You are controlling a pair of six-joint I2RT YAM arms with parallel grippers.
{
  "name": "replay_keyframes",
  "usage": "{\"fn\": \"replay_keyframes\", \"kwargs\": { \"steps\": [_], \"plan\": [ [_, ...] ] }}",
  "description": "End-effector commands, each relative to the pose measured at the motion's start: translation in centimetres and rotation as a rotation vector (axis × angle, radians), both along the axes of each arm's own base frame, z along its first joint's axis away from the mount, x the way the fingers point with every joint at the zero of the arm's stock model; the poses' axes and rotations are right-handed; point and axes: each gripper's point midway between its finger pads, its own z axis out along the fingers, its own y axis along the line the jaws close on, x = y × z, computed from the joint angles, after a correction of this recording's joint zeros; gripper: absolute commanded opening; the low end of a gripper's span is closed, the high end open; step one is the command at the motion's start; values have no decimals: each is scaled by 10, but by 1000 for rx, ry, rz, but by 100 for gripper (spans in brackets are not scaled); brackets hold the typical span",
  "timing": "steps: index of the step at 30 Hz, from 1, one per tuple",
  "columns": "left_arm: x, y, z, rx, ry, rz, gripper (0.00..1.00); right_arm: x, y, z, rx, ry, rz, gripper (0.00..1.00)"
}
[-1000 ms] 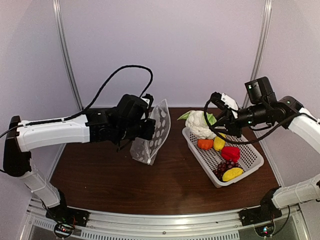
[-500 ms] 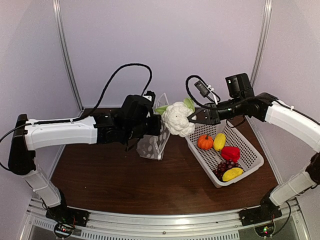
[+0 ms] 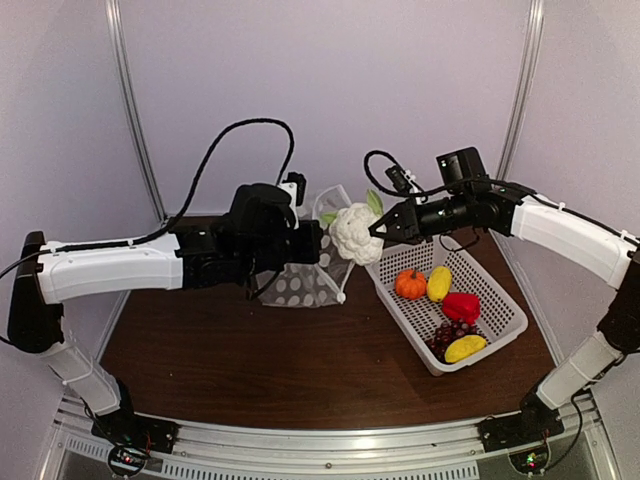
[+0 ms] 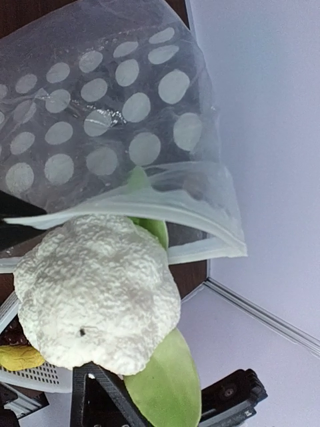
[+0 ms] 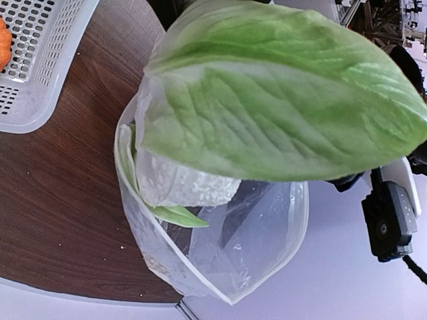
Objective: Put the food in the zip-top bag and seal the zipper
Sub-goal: Place the fake vegetable in the zipper food storage bag.
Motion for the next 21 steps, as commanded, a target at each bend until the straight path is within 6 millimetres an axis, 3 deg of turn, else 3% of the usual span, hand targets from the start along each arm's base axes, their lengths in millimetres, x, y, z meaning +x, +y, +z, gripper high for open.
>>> {"fn": "replay_keyframes", "kwargs": {
  "steps": [1, 9, 17, 21],
  "plan": [
    [-4, -15, 6, -44, -21, -57, 0, 5, 8, 9, 68, 58, -2, 0],
    [-11, -34, 2, -31, -26, -105, 0, 4, 19, 18, 154, 137, 18, 0],
    [-13, -43, 12, -36, -46, -126, 0, 8, 38, 16, 292, 298, 66, 0],
    [-17, -44, 20, -44, -61, -130, 0, 25, 25, -7, 163, 241, -43, 0]
  ]
}}
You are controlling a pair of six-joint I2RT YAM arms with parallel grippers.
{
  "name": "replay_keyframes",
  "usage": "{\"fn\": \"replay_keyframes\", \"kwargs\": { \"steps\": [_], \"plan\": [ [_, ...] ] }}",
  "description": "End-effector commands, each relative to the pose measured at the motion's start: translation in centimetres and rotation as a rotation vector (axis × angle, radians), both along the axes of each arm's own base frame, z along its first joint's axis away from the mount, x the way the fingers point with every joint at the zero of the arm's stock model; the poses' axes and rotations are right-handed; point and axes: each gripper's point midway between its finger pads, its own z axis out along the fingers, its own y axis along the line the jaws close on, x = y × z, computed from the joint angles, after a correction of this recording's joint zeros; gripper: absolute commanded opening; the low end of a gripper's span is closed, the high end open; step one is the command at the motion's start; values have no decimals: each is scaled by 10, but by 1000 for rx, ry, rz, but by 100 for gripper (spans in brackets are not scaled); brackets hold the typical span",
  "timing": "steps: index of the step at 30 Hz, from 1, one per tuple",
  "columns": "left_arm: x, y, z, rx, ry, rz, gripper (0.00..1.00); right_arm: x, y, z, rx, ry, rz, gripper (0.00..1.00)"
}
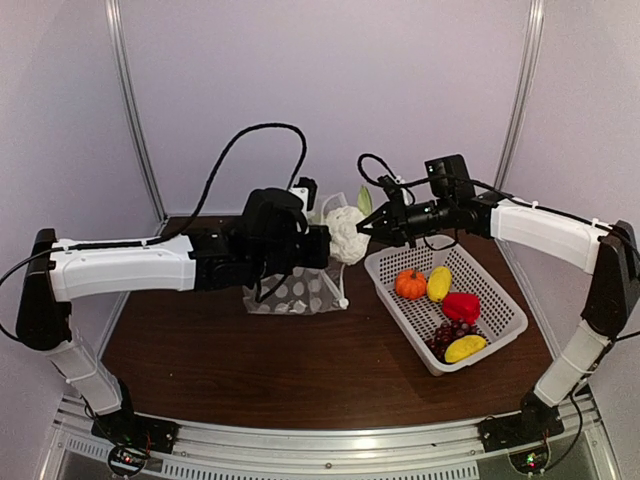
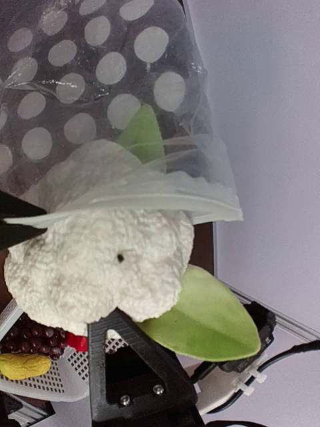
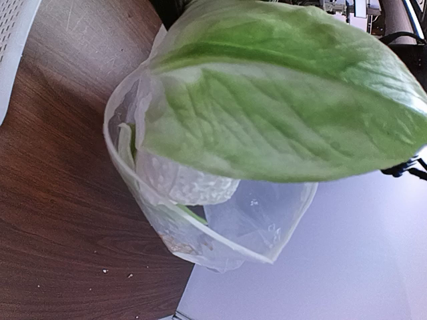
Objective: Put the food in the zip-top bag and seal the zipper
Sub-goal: Place the fake vegetable in the zipper food storage bag.
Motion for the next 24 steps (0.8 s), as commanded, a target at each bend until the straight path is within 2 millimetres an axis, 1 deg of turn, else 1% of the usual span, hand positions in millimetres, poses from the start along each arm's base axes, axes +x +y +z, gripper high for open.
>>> {"fn": "replay_keyframes", "kwargs": {
  "steps": [1, 3, 5, 6, 8, 12, 14, 15, 20, 21, 22, 23, 24],
  "plan": [
    [-16, -28, 31, -81, -51, -96, 0, 10, -2, 3, -16, -44, -34, 0],
    [-15, -27, 28, -71, -51, -92, 0, 23, -15, 9, -18, -59, -94, 0],
    [-13, -25, 23, -54, -48, -83, 0, 27, -23, 19, -7, -68, -96, 0],
    [-13, -25, 20, -43, -46, -76, 0, 24, -21, 23, 24, -53, -72, 0],
    [-11, -25, 14, -29, -46, -72, 0, 16, -16, 27, 85, 11, -30, 0],
    [-7, -29, 10, 1, -63, -71, 0, -2, -3, 30, 235, 141, 41, 0],
    [-4, -28, 9, 25, -72, -58, 0, -9, -1, 36, 275, 144, 80, 0],
    [-2, -25, 10, 38, -78, -45, 0, -10, -2, 40, 275, 118, 92, 0],
    [3, -11, 14, 89, -103, 15, 0, -9, -17, 47, 128, -41, 49, 0],
    [5, -5, 11, 114, -101, 40, 0, -12, -24, 42, 60, -63, 32, 0],
    [8, 1, 13, 131, -108, 72, 0, -4, -35, 39, -44, -136, -30, 0],
    [9, 3, 12, 146, -109, 83, 0, -5, -44, 43, -127, -219, -42, 0],
    [11, 6, 11, 159, -109, 93, 0, -1, -55, 44, -218, -285, -87, 0]
  ]
}}
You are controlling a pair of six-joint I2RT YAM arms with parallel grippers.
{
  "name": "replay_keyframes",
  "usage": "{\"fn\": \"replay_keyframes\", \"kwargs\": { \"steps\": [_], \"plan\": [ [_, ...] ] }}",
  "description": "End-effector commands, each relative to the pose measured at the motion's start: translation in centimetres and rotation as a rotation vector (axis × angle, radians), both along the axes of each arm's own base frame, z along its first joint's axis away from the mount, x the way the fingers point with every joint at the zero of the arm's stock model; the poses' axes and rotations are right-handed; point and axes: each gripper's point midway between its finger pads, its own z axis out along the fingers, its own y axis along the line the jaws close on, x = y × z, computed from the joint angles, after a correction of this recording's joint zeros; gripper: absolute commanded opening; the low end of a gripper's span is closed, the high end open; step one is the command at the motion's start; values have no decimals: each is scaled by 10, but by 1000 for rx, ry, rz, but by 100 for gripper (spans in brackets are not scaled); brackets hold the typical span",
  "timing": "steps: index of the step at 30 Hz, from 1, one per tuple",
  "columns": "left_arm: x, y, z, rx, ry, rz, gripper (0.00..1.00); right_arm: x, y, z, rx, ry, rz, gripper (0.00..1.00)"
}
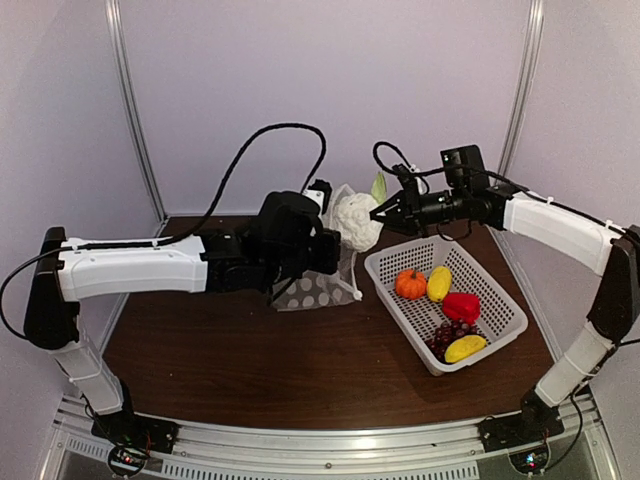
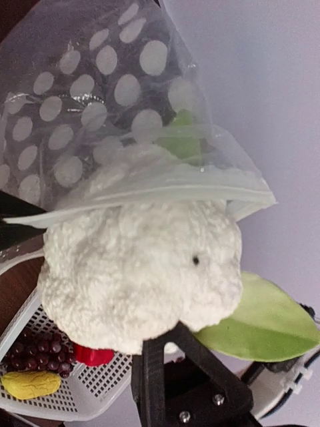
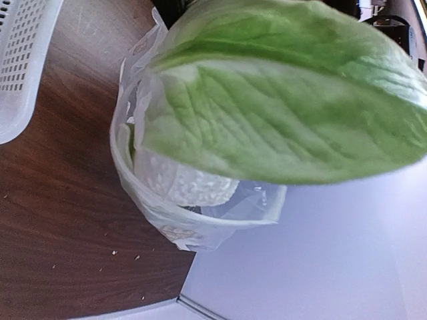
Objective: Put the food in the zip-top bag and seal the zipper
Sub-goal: Place the fake vegetable in the zipper food storage bag.
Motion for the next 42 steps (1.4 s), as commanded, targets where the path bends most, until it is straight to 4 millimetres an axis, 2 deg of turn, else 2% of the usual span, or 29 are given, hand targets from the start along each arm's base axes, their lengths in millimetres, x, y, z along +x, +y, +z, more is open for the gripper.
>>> {"fn": "replay_keyframes", "kwargs": {
  "steps": [1, 4, 7, 10, 16, 18, 20, 21, 25, 27, 30, 31, 32, 38, 42],
  "plan": [
    [15, 22, 15, 60, -57, 108, 0, -6, -45, 31, -333, -360, -97, 0],
    [16, 22, 15, 61, -58, 113, 0, -16, -48, 30, -324, -358, -84, 0],
    [15, 18, 14, 50, -53, 96, 0, -30, -35, 25, -205, -283, -26, 0],
    [14, 13, 12, 37, -44, 80, 0, -33, -26, 25, -132, -233, -3, 0],
    [12, 10, 12, 2, -29, 69, 0, -50, -7, 43, 105, -95, 81, 0],
    [12, 9, 13, -10, -29, 65, 0, -53, -5, 51, 156, -108, 99, 0],
    [12, 9, 14, -12, -30, 67, 0, -50, -8, 53, 111, -188, 92, 2],
    [12, 9, 15, -12, -30, 69, 0, -48, -12, 47, 33, -200, 74, 3],
    [13, 13, 13, -2, -28, 83, 0, -36, -37, 59, -198, -412, -52, 4],
    [13, 12, 12, -11, -29, 87, 0, -46, -32, 59, -140, -372, -11, 3],
    [14, 11, 14, -41, -28, 91, 0, -61, -15, 61, 58, -226, 55, 0],
    [14, 10, 15, -50, -28, 89, 0, -62, -11, 67, 118, -226, 68, 0],
    [14, 9, 16, -60, -27, 88, 0, -62, -9, 65, 136, -200, 74, 0],
    [9, 8, 28, -124, -14, 74, 0, -52, -4, 51, 121, -163, 69, 0],
    [3, 7, 37, -181, -14, 36, 0, -40, -3, 32, 72, -146, 36, 0]
  ]
}}
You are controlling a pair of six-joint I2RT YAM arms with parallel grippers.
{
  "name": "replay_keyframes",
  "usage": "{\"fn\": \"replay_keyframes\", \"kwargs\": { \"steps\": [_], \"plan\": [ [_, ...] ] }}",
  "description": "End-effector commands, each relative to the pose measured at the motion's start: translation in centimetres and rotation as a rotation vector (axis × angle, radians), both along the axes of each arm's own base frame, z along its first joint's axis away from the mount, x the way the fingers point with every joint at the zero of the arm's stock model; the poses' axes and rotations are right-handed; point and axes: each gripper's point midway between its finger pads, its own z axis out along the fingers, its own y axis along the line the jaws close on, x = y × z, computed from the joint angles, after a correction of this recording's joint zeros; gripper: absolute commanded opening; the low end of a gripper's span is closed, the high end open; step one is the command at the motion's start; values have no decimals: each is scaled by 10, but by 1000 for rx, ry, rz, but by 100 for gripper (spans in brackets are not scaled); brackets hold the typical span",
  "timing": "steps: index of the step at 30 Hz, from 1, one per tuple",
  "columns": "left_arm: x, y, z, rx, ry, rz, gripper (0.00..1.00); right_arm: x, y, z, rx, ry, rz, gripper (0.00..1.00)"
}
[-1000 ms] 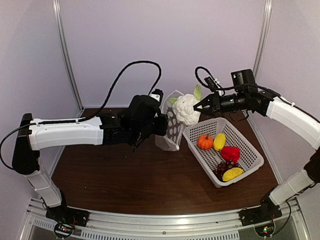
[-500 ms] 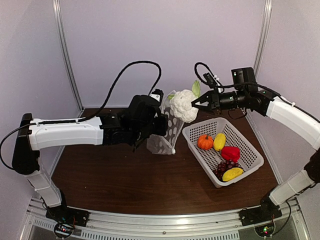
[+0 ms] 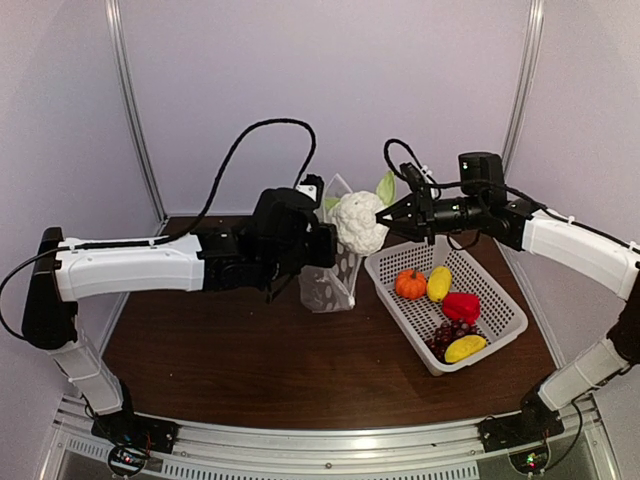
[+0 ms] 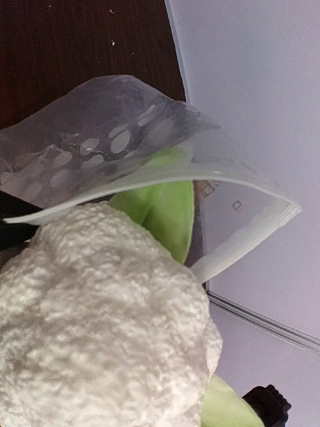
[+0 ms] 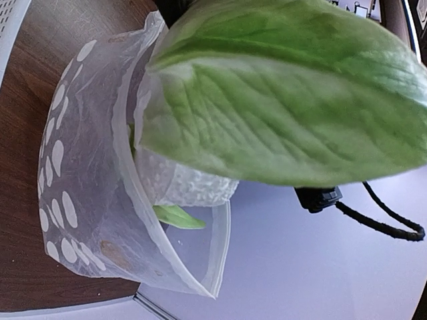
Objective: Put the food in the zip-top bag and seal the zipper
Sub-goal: Place the fake vegetable in the zipper food storage bag.
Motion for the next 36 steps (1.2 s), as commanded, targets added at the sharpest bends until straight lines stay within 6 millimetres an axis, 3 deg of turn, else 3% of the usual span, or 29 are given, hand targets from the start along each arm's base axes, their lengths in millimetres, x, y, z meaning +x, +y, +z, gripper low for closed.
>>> {"fn": "replay_keyframes", "kwargs": {
  "steps": [1, 4, 6, 11, 17, 21, 23, 26, 28, 32, 36],
  "plan": [
    [-7, -2, 30, -134, -21, -40, 0, 11, 2, -7, -39, -41, -29, 0],
    [-9, -2, 33, -147, -19, -49, 0, 34, -13, -29, -226, -104, -140, 0],
    [-10, -2, 31, -145, -15, -56, 0, 39, -14, -32, -249, -111, -155, 0],
    [-9, -9, 30, -159, -20, -68, 0, 30, 6, -37, -246, -112, -92, 0],
    [-8, -21, 29, -179, -13, -101, 0, 27, 27, -57, -330, -129, -50, 2],
    [-8, -26, 27, -170, -6, -109, 0, 23, 46, -48, -241, -104, 6, 34],
    [-8, -24, 28, -168, -7, -102, 0, 22, 46, -40, -231, -133, 22, 45],
    [-6, -15, 28, -150, -12, -68, 0, 17, 37, -18, -236, -219, 37, 61],
    [-4, -8, 26, -132, -15, -43, 0, 12, 26, 1, -220, -281, 42, 65],
    [1, 7, 11, -77, 8, -9, 0, -4, -1, 29, -206, -381, 49, 67],
    [2, 22, 6, -57, 17, 0, 0, -12, -43, 33, -243, -512, 50, 67]
  ]
}}
